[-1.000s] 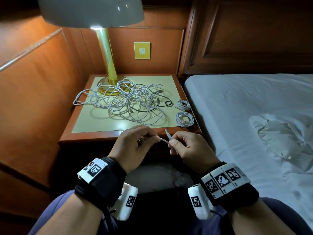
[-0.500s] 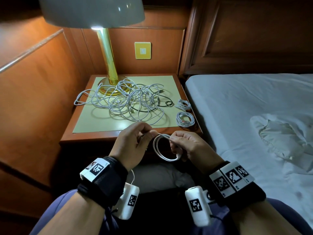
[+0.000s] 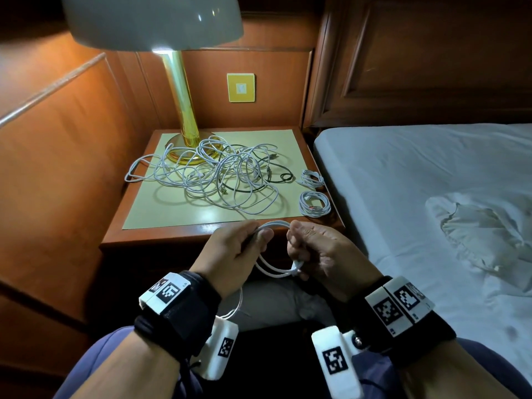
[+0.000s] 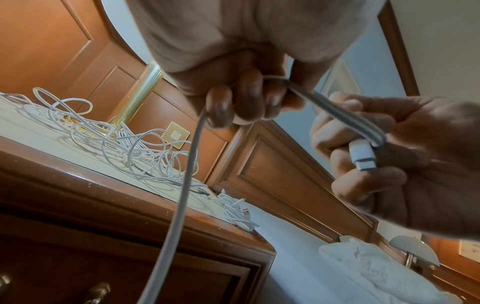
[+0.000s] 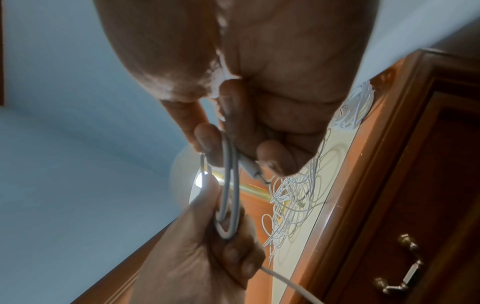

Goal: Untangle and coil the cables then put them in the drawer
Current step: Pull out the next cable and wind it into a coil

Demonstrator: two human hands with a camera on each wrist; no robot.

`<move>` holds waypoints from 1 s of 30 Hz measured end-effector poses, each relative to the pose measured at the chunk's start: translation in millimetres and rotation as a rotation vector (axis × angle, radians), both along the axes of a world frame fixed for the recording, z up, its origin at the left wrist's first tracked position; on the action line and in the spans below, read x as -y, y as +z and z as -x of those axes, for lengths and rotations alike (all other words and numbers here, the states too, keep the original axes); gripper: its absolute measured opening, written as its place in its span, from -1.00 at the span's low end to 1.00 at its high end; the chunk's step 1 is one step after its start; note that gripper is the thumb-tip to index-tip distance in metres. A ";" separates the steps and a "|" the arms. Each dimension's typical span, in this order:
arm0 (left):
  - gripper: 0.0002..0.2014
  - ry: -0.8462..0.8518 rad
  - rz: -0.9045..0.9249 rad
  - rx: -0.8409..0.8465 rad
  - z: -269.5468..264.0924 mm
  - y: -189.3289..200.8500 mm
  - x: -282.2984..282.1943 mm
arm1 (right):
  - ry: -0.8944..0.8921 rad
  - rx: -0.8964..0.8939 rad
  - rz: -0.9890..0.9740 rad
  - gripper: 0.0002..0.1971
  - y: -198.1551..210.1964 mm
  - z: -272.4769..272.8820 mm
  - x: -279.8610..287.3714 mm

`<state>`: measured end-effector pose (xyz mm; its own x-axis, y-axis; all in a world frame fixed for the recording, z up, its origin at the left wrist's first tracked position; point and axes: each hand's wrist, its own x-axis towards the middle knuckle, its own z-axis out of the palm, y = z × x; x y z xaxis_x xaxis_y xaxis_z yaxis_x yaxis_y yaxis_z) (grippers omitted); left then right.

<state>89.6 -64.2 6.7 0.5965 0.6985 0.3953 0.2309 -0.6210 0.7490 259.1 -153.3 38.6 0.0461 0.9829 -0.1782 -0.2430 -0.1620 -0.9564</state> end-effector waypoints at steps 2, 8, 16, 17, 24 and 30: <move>-0.69 0.005 0.010 -0.012 2.1 2.8 -3.1 | 0.033 0.023 0.014 -0.65 -0.5 1.5 -0.2; -0.67 0.005 0.049 -0.068 5.7 -0.5 -6.8 | -0.031 0.001 0.044 -0.62 -2.9 1.0 -0.8; -0.80 -0.045 0.043 -0.132 -2.9 -7.0 -3.5 | -0.075 -0.011 0.209 -0.65 6.4 -8.5 4.5; -0.78 -0.050 0.030 -0.134 -3.1 -7.6 -3.1 | -0.045 0.004 0.216 -0.65 8.0 -10.9 6.9; -0.66 -0.121 -0.035 -0.087 -8.4 -3.9 3.6 | 0.027 0.087 0.149 -0.67 7.7 -21.3 20.1; -0.70 -0.075 0.000 -0.002 -13.7 -1.5 7.6 | -0.009 0.040 0.131 -0.69 4.4 -23.7 21.1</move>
